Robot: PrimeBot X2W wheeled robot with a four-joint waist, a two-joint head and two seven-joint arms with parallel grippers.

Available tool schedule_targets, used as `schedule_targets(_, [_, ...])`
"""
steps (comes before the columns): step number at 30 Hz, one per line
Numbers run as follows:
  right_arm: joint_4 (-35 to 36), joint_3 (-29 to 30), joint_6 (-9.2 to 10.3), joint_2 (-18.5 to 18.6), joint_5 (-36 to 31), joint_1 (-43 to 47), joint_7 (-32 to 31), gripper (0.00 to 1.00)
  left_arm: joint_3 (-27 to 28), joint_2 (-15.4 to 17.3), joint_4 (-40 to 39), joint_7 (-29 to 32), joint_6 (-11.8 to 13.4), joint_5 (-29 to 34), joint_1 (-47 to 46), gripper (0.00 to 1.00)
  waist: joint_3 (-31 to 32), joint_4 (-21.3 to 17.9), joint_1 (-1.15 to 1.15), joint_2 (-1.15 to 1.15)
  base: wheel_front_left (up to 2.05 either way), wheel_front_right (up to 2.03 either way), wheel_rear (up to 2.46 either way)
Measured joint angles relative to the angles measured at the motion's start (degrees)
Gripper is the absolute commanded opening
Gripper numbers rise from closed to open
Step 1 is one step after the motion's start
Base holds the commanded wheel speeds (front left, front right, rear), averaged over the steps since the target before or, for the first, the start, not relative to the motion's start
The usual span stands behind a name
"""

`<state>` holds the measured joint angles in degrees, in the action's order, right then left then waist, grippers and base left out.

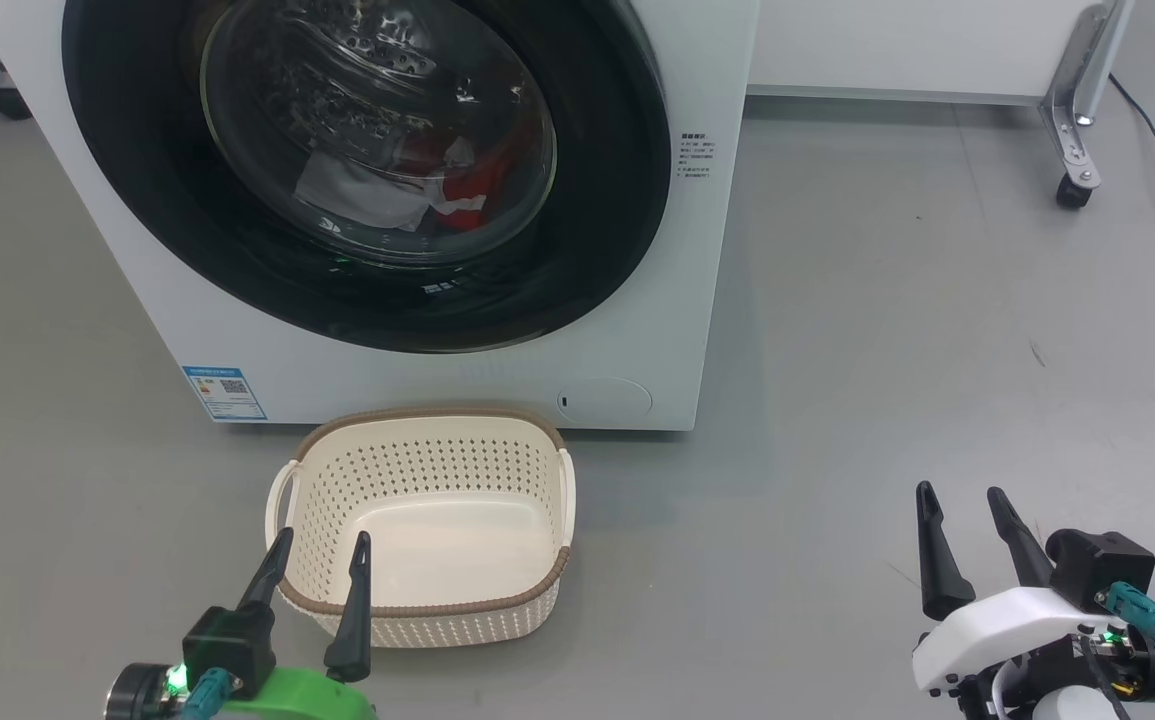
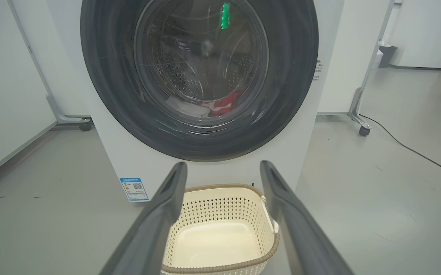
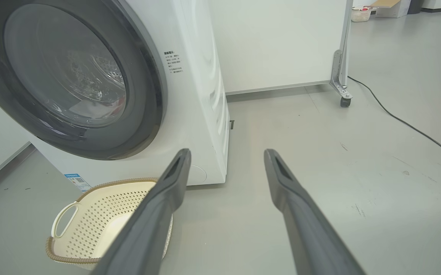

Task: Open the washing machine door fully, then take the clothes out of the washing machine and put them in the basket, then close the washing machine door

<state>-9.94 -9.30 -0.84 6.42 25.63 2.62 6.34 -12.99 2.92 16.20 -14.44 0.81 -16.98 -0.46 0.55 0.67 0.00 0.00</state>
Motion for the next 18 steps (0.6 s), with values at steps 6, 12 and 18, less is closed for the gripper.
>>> schedule_targets(6, [0.0, 0.0, 0.09, 0.0, 0.0, 0.0, 0.0, 1.0, 0.0, 0.0, 0.1, 0.0, 0.0, -0.1, 0.0, 1.0, 0.0, 0.0, 0.0, 0.0, 0.0, 0.0, 0.0])
schedule_targets(12, [-0.1, 0.0, 0.44, -0.1, 0.0, 0.0, 0.0, 1.0, 0.0, 0.0, 0.3, 0.0, 0.0, -0.1, 0.0, 1.0, -0.2, 0.0, 0.0, 0.0, 0.0, 0.0, 0.0])
schedule_targets(18, [-0.1, 0.0, 0.44, -0.1, 0.0, -0.1, 0.0, 1.0, 0.0, -0.1, 0.4, 0.0, 0.0, -0.1, 0.0, 1.0, -0.4, 0.0, 0.0, 0.0, 0.0, 0.0, 0.0])
